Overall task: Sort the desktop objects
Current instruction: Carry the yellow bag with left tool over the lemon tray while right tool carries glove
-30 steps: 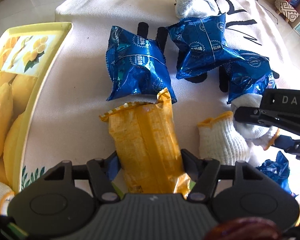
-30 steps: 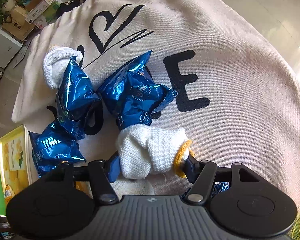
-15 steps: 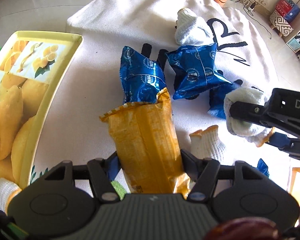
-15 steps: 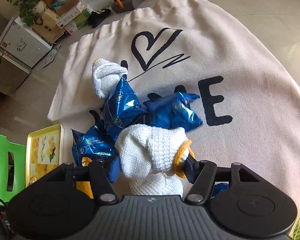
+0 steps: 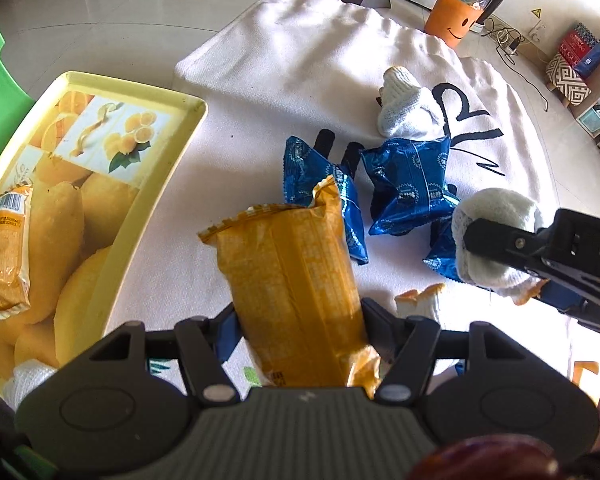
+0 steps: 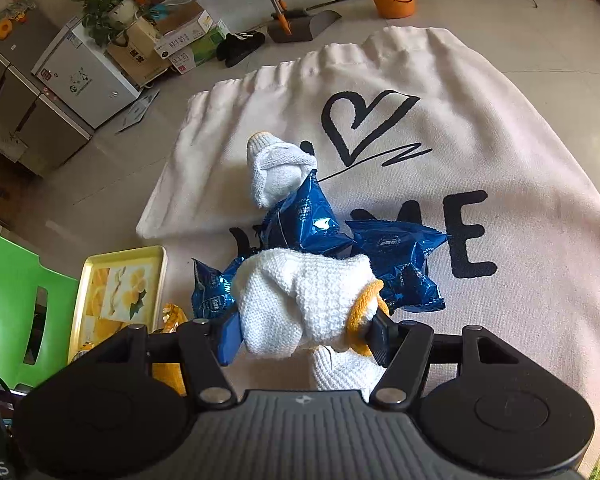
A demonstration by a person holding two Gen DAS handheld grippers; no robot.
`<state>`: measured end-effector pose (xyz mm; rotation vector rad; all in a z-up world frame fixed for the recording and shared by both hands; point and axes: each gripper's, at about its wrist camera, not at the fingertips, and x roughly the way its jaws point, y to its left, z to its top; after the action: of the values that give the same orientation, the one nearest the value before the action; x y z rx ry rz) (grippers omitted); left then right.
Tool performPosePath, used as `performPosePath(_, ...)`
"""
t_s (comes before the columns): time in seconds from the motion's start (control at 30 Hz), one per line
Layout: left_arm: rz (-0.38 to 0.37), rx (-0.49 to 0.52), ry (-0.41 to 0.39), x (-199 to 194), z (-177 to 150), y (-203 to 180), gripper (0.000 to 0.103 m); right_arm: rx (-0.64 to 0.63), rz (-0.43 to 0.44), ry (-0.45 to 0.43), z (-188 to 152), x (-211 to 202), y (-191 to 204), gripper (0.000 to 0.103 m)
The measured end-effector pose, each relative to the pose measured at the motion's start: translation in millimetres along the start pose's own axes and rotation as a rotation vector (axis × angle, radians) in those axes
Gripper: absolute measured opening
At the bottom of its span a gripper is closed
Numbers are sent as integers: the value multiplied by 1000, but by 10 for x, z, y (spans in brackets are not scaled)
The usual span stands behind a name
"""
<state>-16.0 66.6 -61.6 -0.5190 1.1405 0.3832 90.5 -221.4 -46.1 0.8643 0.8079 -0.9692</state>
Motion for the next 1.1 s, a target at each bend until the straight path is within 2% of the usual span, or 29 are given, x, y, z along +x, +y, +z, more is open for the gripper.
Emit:
performPosePath(0.67,52,-173,-132,-350,445,795,62,-63,88,5,-68,218,665,62)
performPosePath(0.87,88,-226,-181,-470,593,1068,62,-94,124,18,-130,298,899,62)
performPosePath(1.1,113,-253,-217,-551,684,1238,62,-130,151,35,-221,401,1144,62)
